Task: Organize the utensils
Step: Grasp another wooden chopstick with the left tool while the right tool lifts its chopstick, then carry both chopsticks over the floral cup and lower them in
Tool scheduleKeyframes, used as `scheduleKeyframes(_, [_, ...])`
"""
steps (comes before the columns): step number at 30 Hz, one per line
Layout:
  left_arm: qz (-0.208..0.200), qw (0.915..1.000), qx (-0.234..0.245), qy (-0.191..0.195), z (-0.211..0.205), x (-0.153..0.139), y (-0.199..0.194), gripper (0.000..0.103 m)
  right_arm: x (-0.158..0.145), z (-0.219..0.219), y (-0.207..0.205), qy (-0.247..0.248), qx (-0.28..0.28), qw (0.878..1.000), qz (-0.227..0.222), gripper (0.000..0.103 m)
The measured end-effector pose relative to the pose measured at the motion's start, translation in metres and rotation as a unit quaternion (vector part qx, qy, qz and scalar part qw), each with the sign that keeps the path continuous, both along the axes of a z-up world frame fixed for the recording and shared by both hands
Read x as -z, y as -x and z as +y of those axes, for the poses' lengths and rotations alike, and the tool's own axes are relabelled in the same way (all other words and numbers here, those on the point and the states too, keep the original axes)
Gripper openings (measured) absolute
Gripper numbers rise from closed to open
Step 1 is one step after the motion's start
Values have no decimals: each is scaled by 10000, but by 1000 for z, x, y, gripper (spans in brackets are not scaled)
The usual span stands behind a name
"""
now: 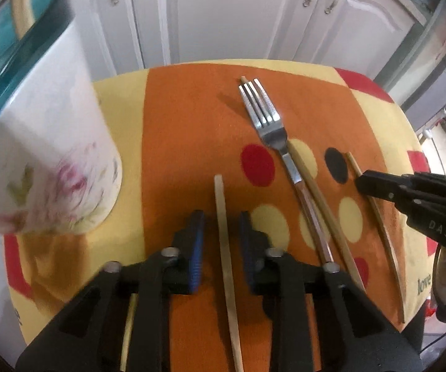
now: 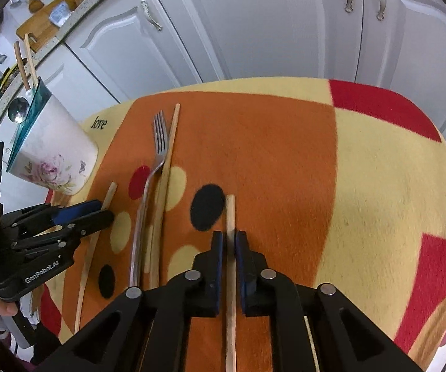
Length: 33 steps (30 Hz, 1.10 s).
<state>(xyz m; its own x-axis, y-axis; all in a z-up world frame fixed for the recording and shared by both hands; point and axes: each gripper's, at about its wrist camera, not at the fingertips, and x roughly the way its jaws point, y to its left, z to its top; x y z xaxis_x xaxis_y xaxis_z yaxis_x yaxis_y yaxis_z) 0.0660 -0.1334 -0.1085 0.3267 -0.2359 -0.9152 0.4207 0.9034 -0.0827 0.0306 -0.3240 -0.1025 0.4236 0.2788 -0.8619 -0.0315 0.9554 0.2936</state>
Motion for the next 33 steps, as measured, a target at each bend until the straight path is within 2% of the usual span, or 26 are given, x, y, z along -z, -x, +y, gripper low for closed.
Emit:
scheduleKeyframes(2, [35, 10000, 7, 74, 2, -1, 1, 5, -6, -3, 5, -141, 25, 9999, -78, 5])
scheduleKeyframes(4, [118, 9994, 1, 320, 9, -9, 2, 5, -19, -4, 14, -262, 4, 9994, -239, 5])
scheduleKeyframes(14, [-444, 9945, -21, 950, 48, -78, 33, 4, -95, 1, 58, -646, -154, 9915, -1123, 5])
scheduleKeyframes(21, [-891, 9882, -5, 1244, 71, -125, 59, 4, -142, 18, 79, -547, -436, 9842, -1625, 5])
scheduleKeyframes(33, [-1507, 9774, -59, 1479, 108, -183, 87, 4, -190, 56, 78, -460, -809, 9723, -2145, 5])
